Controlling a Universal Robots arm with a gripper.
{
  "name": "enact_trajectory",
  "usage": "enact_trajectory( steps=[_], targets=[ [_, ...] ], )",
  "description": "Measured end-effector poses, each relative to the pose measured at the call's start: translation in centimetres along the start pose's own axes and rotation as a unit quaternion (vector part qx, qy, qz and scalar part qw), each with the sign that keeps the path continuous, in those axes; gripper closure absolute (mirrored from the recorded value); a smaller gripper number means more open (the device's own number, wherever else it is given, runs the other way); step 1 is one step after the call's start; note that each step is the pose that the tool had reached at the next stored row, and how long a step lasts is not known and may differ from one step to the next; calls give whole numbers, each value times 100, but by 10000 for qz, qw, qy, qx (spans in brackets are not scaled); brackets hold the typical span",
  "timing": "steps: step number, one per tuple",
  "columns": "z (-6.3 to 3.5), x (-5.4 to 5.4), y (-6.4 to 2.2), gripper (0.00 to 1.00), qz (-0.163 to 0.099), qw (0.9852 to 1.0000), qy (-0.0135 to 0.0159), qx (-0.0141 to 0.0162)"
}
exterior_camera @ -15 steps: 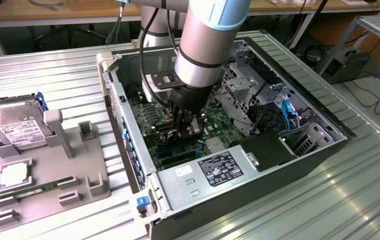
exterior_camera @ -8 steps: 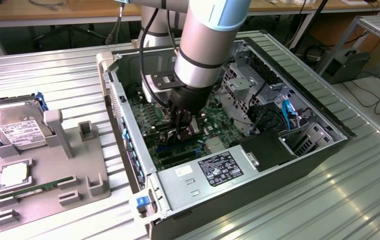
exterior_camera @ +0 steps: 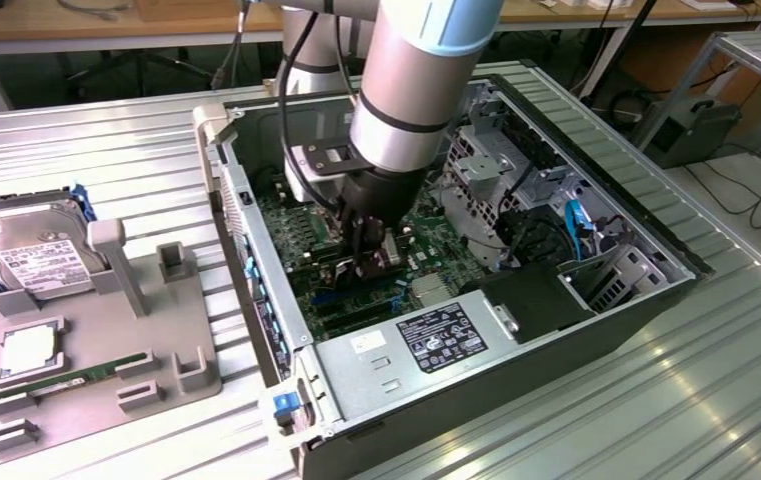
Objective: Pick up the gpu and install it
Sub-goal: 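Insert the gpu into the slot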
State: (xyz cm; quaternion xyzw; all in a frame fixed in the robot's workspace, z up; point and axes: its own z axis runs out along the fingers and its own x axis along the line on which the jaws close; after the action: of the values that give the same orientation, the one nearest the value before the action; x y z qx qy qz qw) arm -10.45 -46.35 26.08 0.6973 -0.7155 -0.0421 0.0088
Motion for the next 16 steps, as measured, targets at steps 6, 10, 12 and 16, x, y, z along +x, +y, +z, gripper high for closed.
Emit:
enact_trajectory(
  steps=[6, 10, 12, 16],
  targets=[
    [-219, -10, 16, 60, -5, 10000, 0, 0],
    [-306, -14, 22, 60, -10, 10000, 0, 0],
    [-313, -15, 22, 60, -11, 10000, 0, 1],
    [-314, -15, 23, 60, -11, 10000, 0, 0]
  ],
)
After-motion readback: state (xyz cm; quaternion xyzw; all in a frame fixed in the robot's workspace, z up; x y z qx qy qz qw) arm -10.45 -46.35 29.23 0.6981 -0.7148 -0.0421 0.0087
